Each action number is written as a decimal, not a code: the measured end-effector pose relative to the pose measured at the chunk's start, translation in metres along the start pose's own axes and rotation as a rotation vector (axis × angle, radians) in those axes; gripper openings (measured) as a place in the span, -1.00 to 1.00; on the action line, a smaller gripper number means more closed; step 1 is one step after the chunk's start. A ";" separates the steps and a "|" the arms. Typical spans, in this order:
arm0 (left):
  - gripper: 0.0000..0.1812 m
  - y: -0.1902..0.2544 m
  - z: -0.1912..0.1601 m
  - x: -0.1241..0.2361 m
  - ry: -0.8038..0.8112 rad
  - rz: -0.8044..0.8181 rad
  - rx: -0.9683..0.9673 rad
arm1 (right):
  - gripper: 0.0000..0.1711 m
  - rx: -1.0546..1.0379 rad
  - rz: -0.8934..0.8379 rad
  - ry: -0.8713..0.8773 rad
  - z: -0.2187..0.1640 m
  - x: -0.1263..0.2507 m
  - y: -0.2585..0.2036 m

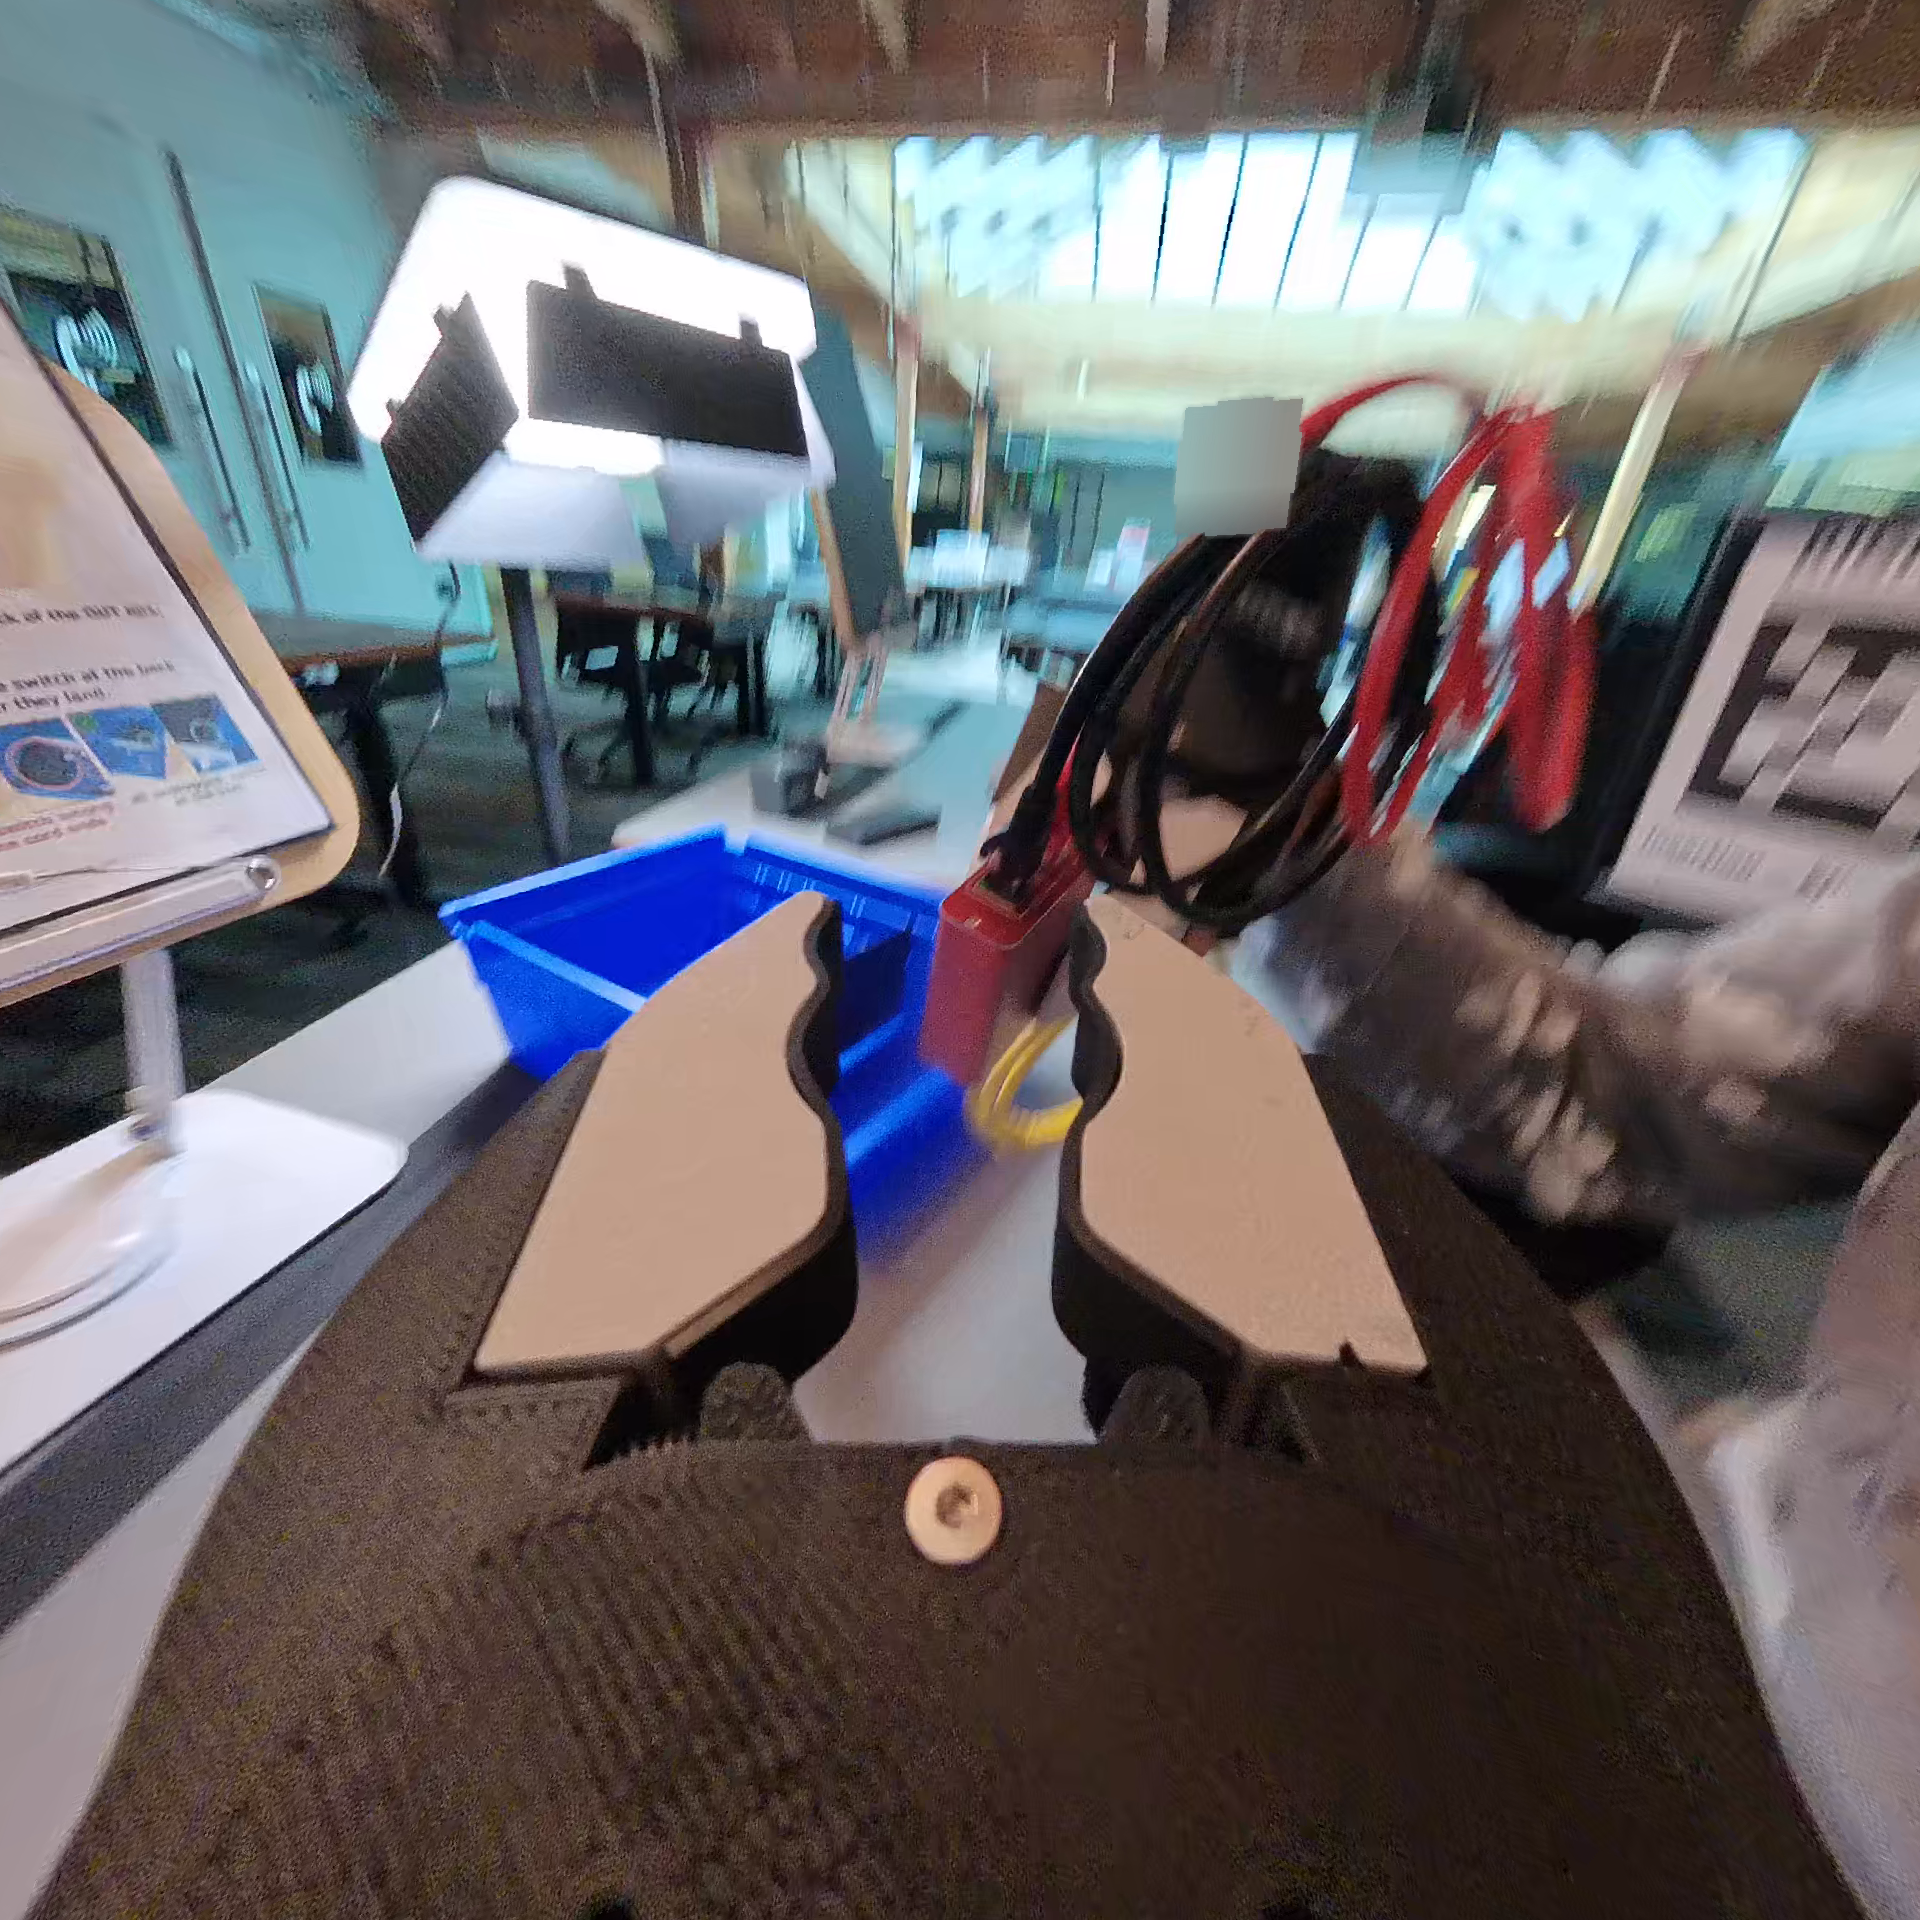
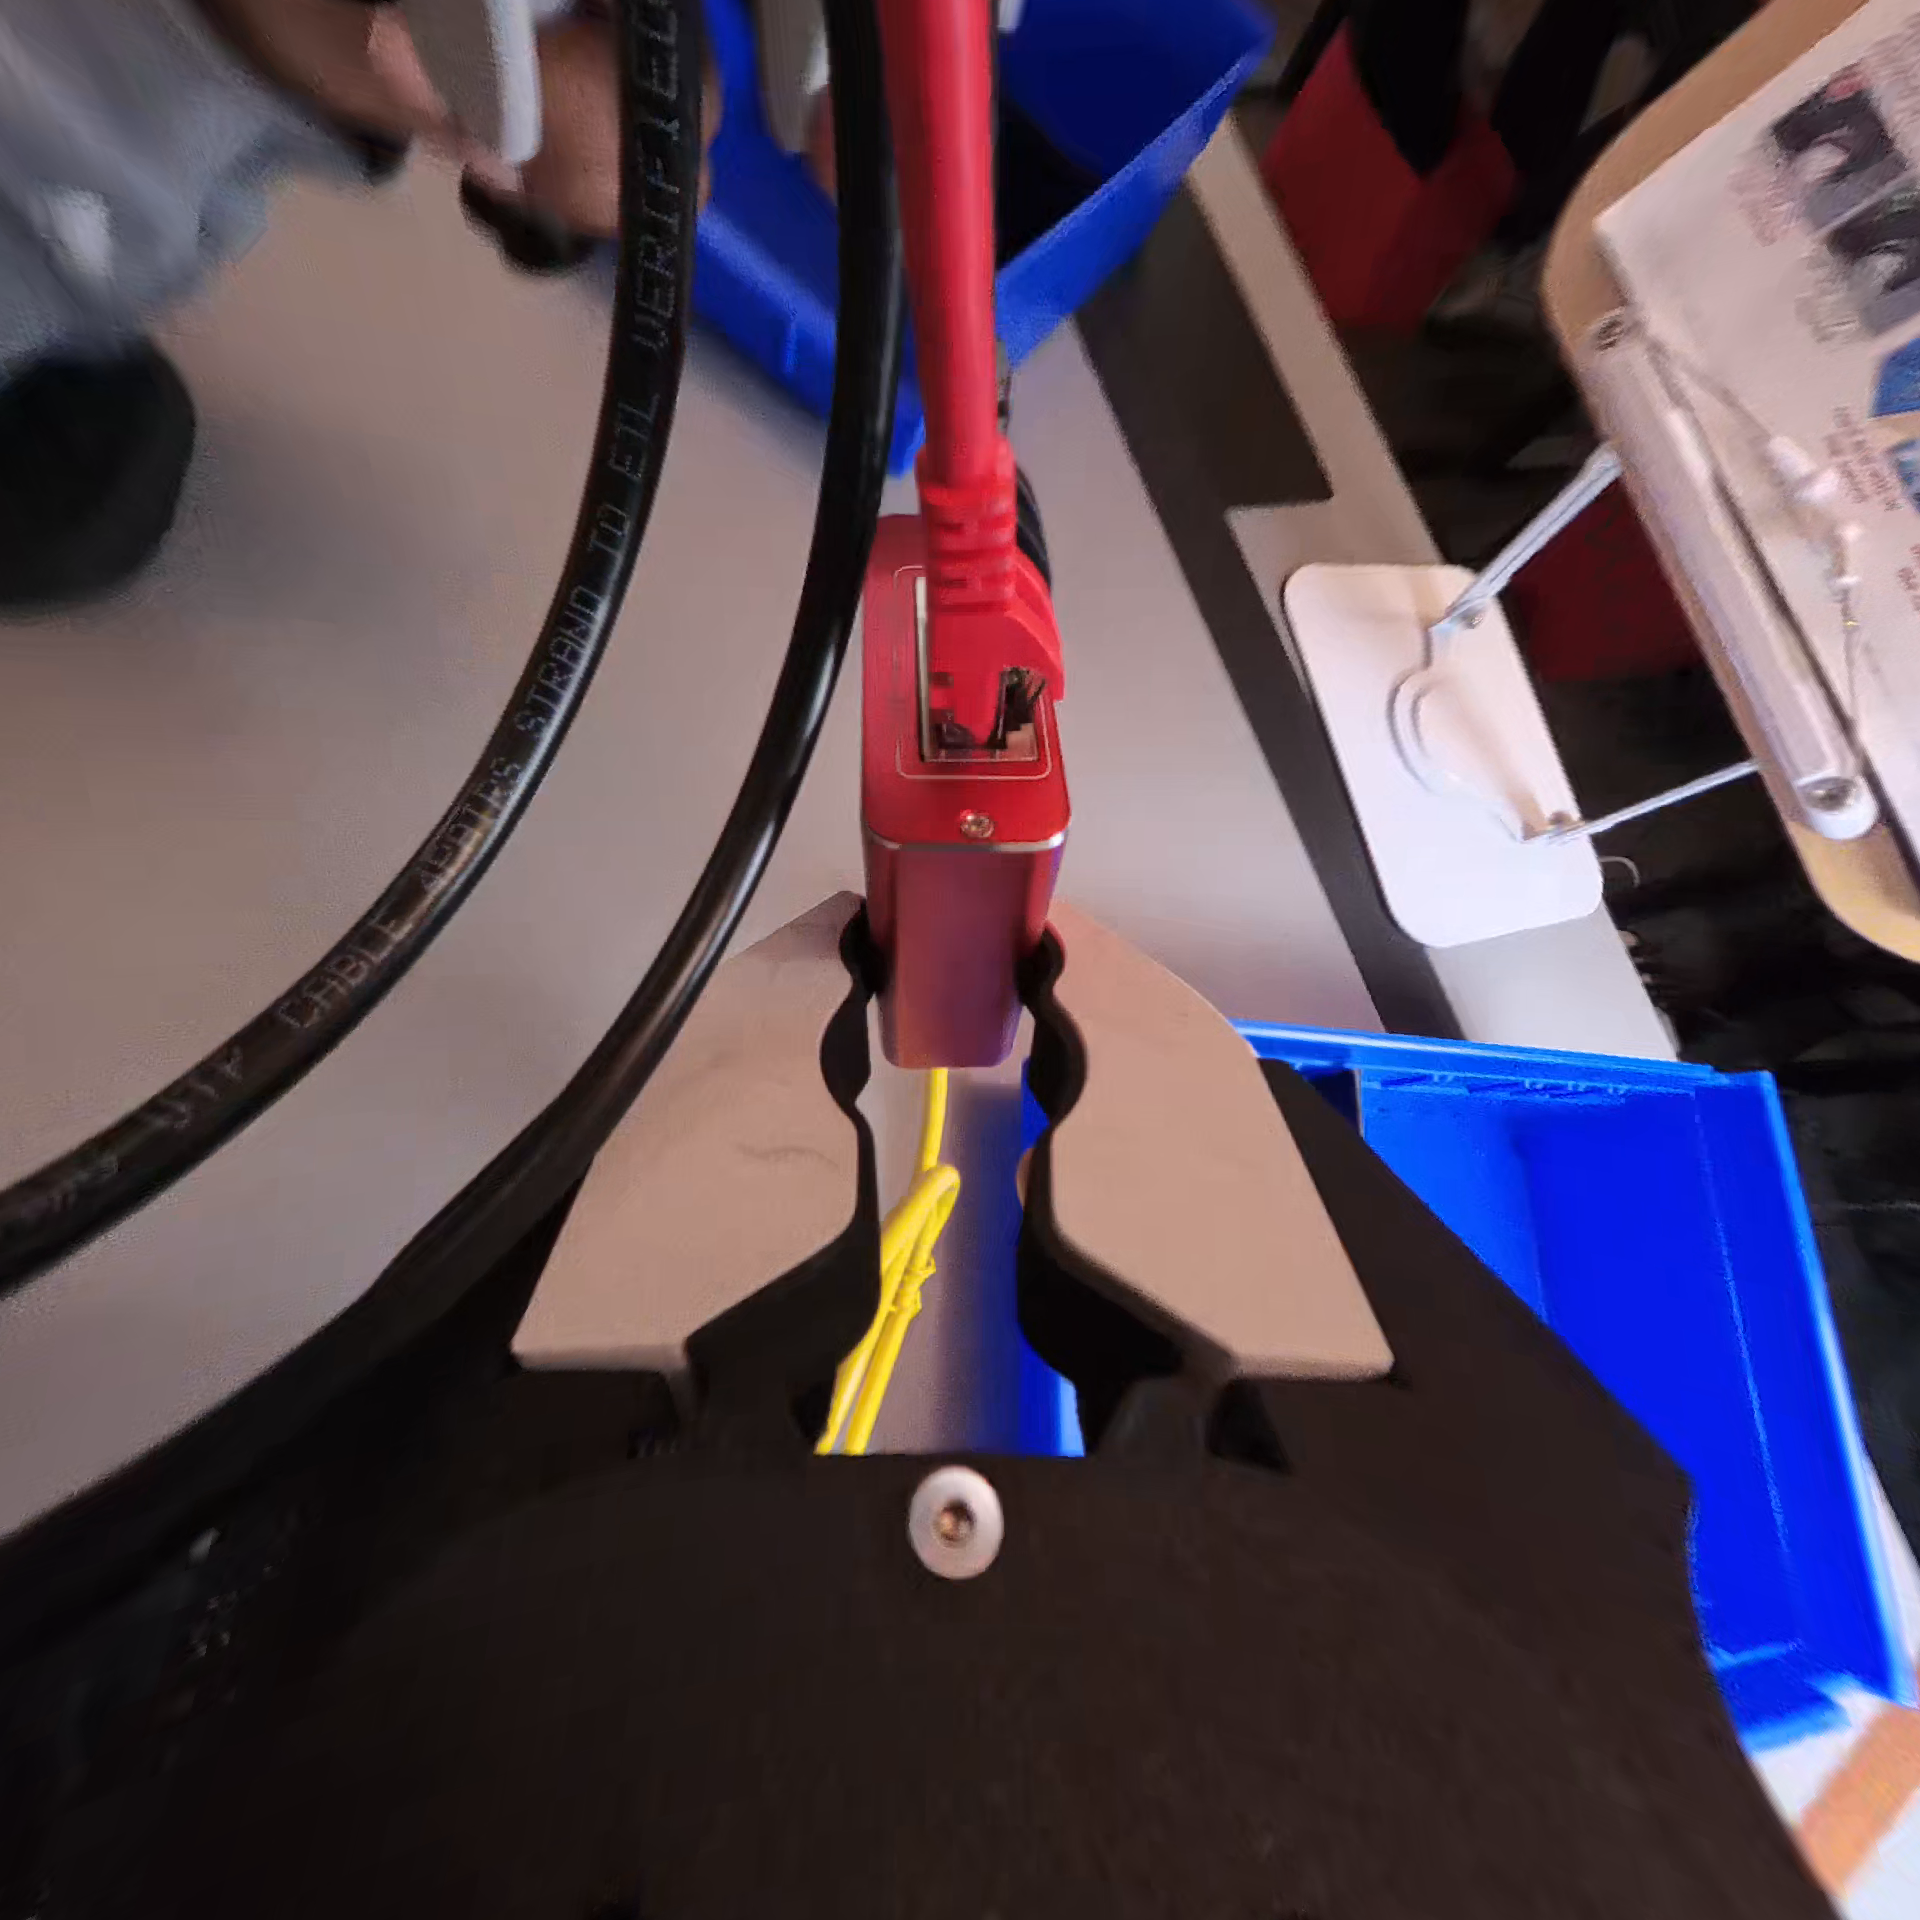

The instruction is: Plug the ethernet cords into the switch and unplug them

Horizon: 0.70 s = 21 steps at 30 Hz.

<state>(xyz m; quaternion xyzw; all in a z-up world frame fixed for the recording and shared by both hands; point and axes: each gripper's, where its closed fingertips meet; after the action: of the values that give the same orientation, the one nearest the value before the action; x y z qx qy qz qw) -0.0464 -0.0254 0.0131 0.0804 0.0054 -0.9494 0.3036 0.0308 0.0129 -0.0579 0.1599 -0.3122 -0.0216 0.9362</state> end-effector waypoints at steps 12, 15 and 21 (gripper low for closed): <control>-0.70 0.065 -0.063 -0.030 -0.311 -0.244 -0.288 | -0.69 0.153 0.265 0.029 0.016 -0.007 -0.064; -0.69 0.063 -0.024 -0.021 -0.117 -0.254 -0.179 | -0.70 0.090 0.305 0.345 0.055 0.011 -0.057; -0.70 0.048 0.033 -0.004 0.288 -0.264 0.098 | -0.51 -0.080 0.411 0.644 0.077 0.026 -0.044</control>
<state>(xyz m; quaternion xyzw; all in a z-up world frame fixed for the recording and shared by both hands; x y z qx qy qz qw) -0.0202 -0.0645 0.0484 0.2287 0.0132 -0.9588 0.1682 0.0090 -0.0543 0.0020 0.0558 -0.0264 0.2056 0.9767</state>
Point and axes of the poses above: each gripper's, where its closed fingertips meet, x back along the fingers, z out of its top, y = z × x across the jaws, and after that the axes turned 5 degrees about y, right-handed
